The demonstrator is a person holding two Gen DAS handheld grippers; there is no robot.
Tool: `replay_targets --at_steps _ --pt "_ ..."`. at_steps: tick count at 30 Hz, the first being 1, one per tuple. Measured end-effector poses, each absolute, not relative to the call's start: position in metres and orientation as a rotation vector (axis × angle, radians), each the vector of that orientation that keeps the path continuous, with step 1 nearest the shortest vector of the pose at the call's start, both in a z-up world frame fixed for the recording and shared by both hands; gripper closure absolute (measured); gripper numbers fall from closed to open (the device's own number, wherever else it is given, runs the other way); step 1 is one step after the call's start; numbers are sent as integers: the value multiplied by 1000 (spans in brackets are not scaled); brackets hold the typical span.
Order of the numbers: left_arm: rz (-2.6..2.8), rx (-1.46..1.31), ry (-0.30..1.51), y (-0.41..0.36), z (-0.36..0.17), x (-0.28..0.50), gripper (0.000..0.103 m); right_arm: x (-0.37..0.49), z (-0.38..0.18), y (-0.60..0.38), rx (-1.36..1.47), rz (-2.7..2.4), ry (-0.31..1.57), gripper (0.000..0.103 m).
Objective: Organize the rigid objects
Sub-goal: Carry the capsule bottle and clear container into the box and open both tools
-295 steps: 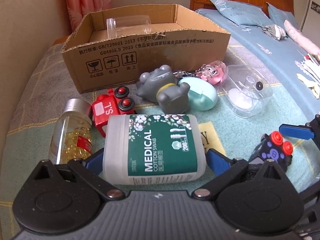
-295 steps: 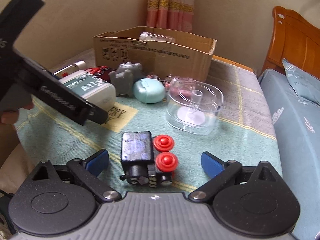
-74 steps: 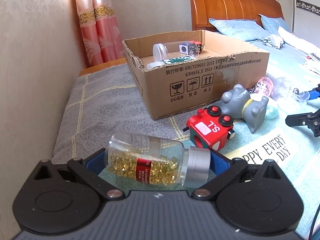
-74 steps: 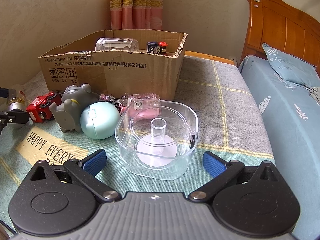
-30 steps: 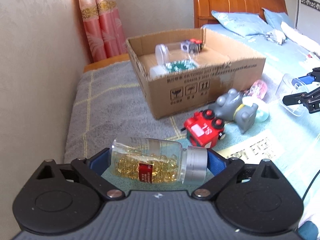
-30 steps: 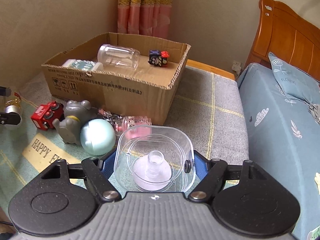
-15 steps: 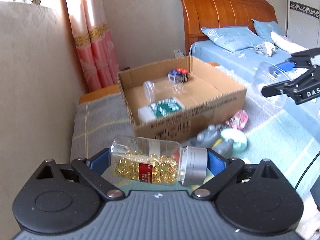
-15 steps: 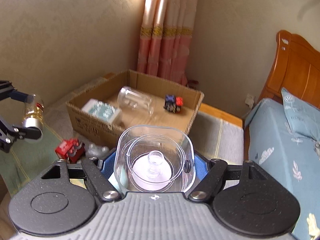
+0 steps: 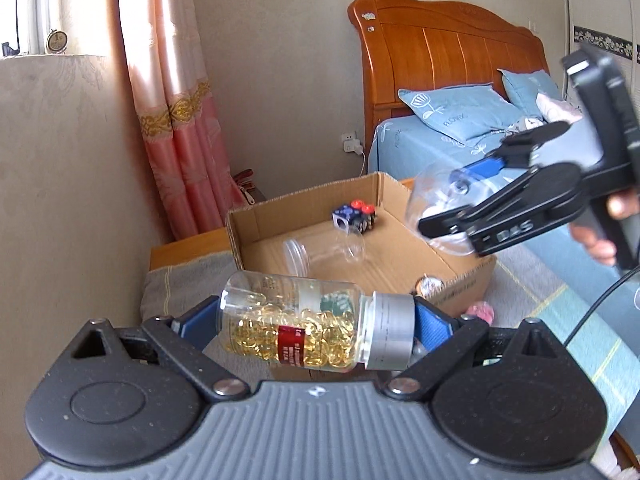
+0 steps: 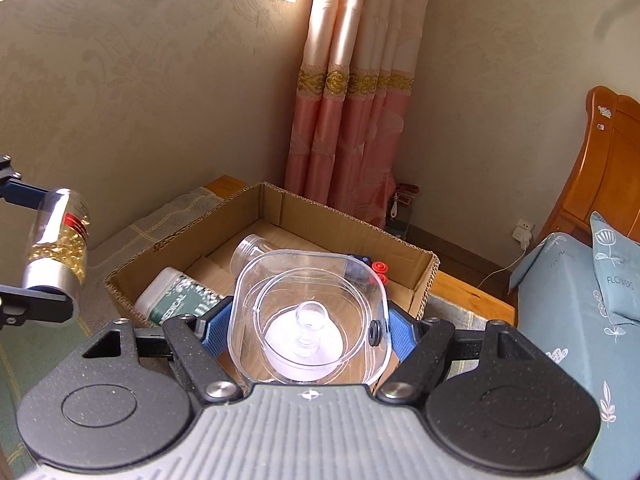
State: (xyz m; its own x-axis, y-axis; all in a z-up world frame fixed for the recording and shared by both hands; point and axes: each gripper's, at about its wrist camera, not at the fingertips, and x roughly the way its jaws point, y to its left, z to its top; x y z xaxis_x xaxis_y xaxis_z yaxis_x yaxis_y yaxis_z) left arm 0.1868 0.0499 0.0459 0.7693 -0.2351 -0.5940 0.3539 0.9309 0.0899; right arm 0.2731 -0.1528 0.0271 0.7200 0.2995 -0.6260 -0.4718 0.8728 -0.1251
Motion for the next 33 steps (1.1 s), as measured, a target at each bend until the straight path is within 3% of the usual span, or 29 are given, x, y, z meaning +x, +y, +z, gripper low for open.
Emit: replay_targets --at_steps 5,6,8,25,33 --pt "-319 215 618 45 51 202 6 307 11 -150 -266 405 679 21" --pt "-318 218 621 44 51 205 6 312 7 -150 -264 404 691 17" --pt "-321 219 629 42 52 213 6 317 1 -151 -247 388 697 0" --pt "-329 248 705 20 60 307 6 244 27 -178 -229 404 623 0" --pt "-265 174 782 12 37 362 6 222 27 -186 -210 393 618 0"
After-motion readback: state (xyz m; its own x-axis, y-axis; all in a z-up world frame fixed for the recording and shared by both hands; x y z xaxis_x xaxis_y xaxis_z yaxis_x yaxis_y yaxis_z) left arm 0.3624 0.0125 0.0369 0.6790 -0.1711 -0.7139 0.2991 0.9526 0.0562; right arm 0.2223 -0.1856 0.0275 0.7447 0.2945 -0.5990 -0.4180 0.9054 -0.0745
